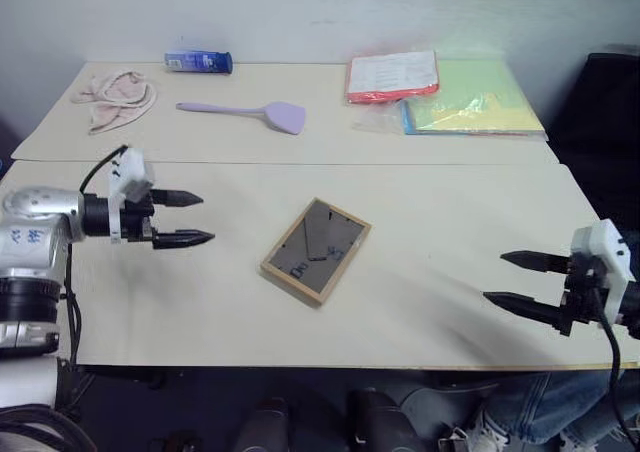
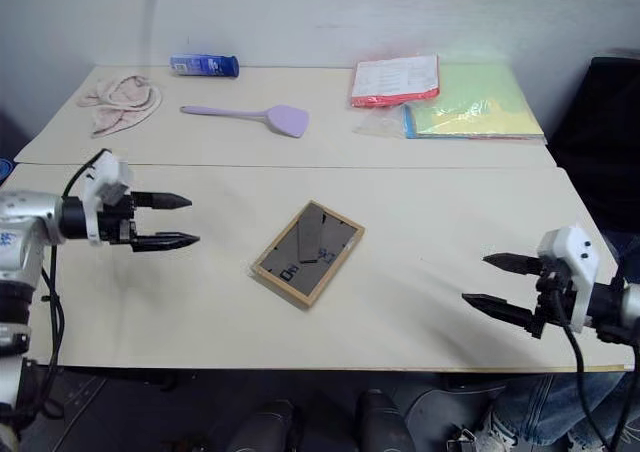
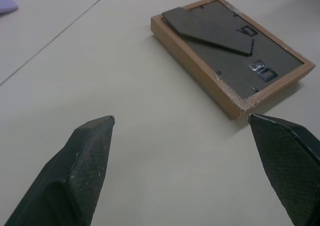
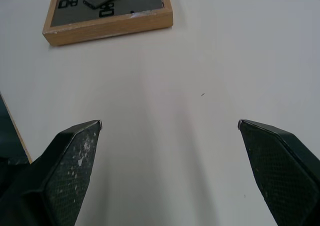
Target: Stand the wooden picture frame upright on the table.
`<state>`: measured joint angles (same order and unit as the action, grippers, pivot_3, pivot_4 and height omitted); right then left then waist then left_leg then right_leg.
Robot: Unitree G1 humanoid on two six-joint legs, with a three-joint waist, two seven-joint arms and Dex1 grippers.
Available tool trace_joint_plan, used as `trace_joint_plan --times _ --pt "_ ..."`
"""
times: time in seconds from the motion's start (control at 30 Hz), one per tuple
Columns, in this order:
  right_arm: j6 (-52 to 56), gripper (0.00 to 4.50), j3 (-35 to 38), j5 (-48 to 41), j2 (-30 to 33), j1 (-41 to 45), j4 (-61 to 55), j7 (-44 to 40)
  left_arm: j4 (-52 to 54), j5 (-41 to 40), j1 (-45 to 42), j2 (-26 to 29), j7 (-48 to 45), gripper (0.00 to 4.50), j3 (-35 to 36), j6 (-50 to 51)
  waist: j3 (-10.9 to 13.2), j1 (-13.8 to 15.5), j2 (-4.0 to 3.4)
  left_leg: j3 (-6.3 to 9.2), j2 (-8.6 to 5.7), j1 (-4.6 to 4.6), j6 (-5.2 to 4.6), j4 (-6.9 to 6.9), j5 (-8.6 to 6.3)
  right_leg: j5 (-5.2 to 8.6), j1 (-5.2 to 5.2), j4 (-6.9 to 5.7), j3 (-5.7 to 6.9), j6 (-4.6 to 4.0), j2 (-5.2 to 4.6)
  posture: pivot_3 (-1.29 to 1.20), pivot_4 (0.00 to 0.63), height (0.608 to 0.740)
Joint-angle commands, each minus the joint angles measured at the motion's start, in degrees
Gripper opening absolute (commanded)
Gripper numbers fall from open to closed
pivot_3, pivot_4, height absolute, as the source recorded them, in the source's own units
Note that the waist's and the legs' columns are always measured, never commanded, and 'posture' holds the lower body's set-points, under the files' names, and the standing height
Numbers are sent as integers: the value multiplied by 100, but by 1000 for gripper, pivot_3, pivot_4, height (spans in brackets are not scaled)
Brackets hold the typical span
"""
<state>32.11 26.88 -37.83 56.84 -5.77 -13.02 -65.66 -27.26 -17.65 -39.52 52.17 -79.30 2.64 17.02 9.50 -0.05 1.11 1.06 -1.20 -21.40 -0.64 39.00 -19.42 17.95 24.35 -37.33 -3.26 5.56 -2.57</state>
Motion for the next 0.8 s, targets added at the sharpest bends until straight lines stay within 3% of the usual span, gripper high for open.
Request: trace_joint_plan --times 0.03,0.47,0.53,0.63,0.8 --pt "90 4487 174 -140 16 42 -67 -9 -199 116 -189 -37 -111 4500 -77 -165 0 -2 0 0 0 0 0 0 0 0 0 0 0 0 0 0 150 740" --pt "280 4487 -19 -57 -188 68 -644 565 -337 407 -238 -306 229 4500 -169 -400 2 2 3 -2 3 -6 4 3 -1 0 13 -8 -5 0 -1 0 150 740" --pt "242 4500 -191 43 -160 156 -725 638 -358 566 -229 -373 356 4094 -248 -597 1 2 3 -2 2 -6 4 3 -1 0 13 -7 -6 0 -2 0 150 740" --pt "303 3989 -738 136 -118 601 -885 727 -322 880 -275 -657 517 3390 -542 -1046 2 1 3 -2 2 -6 4 4 -1 0 14 -8 -5 0 -2 0 150 740" --pt "140 2289 -1939 677 -273 1623 -629 727 -399 1254 -480 -1180 577 1867 -1009 -1496 2 -1 4 -3 1 -9 7 7 0 0 19 -8 -5 0 0 0 150 740"
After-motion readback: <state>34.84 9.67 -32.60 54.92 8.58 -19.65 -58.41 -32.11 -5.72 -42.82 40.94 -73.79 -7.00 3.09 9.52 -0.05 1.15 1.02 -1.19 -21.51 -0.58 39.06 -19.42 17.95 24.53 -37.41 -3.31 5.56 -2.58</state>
